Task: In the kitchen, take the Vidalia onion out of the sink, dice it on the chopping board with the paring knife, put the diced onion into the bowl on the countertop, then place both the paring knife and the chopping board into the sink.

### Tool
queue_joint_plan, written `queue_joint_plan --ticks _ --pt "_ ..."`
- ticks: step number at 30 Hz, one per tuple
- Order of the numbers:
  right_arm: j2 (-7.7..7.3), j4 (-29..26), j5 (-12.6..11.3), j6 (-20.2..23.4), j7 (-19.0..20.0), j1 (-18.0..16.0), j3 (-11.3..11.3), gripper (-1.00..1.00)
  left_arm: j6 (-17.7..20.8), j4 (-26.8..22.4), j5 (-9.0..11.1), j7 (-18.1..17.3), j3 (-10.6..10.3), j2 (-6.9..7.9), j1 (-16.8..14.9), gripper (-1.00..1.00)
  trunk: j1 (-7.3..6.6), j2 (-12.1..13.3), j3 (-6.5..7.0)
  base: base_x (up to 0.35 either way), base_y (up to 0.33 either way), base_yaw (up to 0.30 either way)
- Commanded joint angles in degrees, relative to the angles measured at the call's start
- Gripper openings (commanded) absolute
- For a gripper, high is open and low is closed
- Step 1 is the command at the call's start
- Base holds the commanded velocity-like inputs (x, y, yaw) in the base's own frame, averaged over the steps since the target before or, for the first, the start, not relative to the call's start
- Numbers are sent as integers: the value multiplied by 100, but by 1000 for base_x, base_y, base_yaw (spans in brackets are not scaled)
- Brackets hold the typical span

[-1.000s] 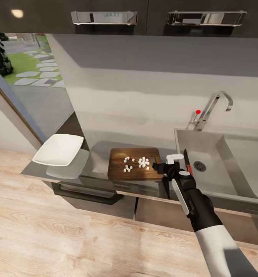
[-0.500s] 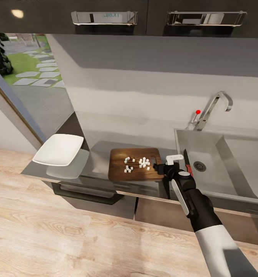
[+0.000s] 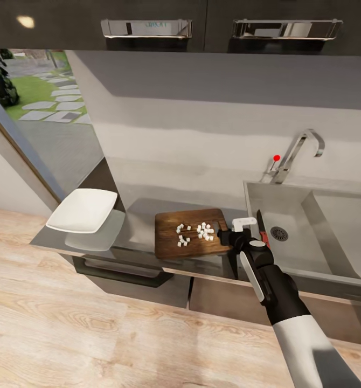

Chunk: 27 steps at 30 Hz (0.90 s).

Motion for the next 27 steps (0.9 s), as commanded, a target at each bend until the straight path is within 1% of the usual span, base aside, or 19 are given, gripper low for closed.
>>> queue_joint_plan --ticks 1,12,23,27 --pt "-2 36 -10 31 -40 -2 5 -100 -12 -9 59 44 -46 12 0 100 5 -8 0 0 0 0" --pt "-2 34 -10 31 -41 0 5 -100 -12 -9 59 44 -52 8 0 100 5 -8 98 0 -7 0" --pt "-2 32 -10 34 -39 -2 6 -100 -12 -9 59 44 -52 8 0 100 5 -8 197 0 -283 0" --pt "-2 32 -10 69 -41 -1 10 -100 -12 -9 59 44 -52 10 0 100 5 -8 233 0 -73 0"
